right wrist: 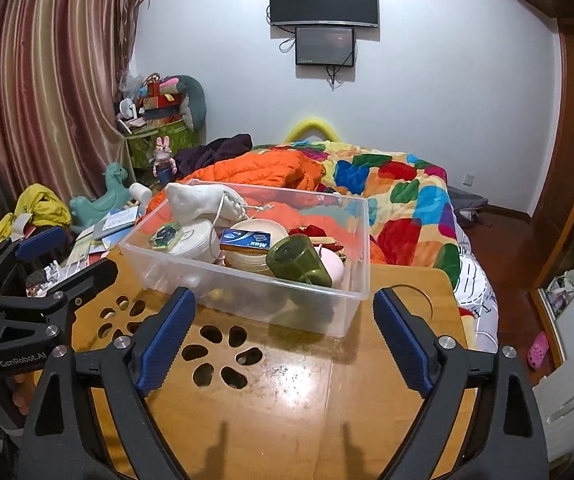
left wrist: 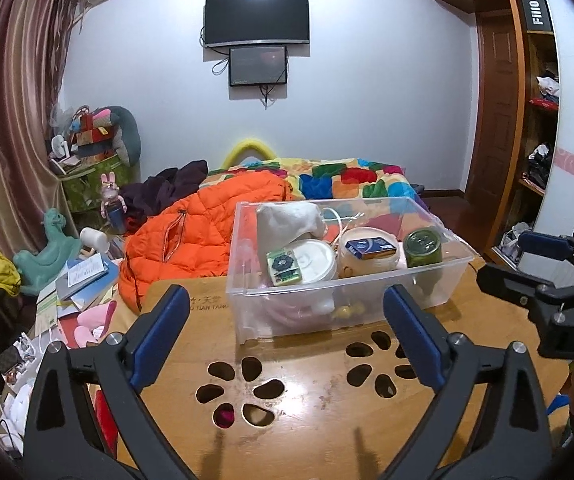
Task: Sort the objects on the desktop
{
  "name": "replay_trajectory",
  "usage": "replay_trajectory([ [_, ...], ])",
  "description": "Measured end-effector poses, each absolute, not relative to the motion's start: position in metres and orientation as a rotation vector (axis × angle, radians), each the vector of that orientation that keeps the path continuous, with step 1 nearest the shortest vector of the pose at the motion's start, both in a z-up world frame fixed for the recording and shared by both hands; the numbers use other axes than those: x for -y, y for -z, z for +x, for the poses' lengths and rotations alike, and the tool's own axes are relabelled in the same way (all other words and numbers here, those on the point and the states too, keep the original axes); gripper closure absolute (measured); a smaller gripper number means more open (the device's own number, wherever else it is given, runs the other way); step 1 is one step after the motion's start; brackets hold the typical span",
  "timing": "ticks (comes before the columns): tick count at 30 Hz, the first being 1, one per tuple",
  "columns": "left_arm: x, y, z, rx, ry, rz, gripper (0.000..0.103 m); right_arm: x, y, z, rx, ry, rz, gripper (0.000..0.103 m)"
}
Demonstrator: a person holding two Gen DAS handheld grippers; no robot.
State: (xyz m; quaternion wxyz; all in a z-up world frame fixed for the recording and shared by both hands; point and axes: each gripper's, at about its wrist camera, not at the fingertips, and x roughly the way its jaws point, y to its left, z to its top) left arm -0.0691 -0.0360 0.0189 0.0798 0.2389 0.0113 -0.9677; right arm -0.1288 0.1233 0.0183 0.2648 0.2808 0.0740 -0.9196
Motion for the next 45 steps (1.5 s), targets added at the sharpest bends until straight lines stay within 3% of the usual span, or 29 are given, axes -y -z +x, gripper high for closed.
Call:
replay_trajectory([
  [45,0.023,-0.015,-0.071,-0.031,2.967,0.719,0.003,-0.133,0.004,-0.132,-0.150,2.465,0.847,0.009],
])
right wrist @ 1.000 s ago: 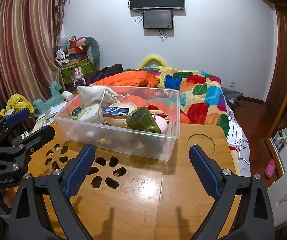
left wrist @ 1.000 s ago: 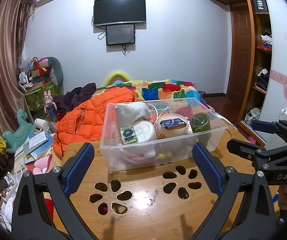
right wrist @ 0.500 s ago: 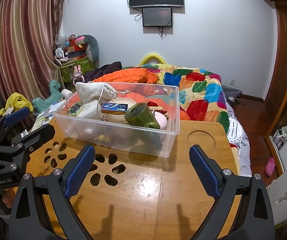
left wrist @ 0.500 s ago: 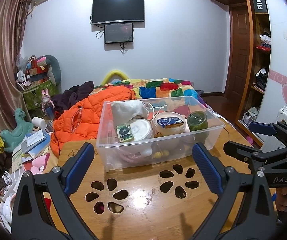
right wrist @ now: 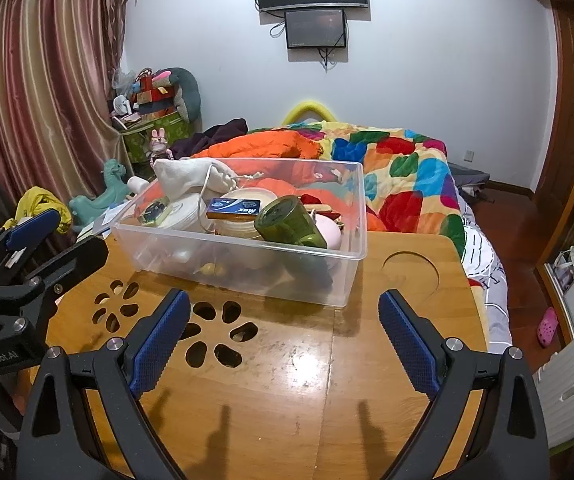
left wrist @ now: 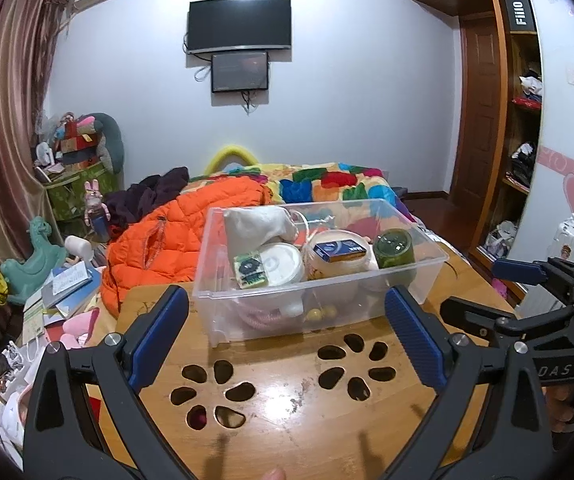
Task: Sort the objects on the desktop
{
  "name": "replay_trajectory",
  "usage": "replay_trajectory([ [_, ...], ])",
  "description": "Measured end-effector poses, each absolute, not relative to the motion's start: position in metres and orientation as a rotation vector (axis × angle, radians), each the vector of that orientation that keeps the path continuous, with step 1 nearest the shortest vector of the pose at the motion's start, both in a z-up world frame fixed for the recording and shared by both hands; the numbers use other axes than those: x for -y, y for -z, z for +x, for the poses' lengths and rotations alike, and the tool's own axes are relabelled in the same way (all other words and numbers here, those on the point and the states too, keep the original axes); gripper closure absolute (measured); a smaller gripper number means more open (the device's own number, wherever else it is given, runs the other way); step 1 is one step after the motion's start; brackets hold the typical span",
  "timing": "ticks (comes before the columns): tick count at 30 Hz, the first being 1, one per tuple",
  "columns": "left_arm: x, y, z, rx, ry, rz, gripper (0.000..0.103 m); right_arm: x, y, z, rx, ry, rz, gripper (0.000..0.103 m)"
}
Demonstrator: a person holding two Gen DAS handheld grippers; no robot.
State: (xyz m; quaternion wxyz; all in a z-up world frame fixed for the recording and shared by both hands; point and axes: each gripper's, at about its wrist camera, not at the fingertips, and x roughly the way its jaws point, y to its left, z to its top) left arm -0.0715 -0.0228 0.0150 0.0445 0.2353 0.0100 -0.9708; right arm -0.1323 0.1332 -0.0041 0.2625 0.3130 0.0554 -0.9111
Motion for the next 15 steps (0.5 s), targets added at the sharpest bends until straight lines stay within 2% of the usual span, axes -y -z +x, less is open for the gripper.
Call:
replay_trajectory([
  [15,0.0190,-0.0127,-0.0735,-0.036,2.997,0.741,0.003,-0.1323,0.0068,-0.1321,-0.141,2.458,0.860,0.009],
])
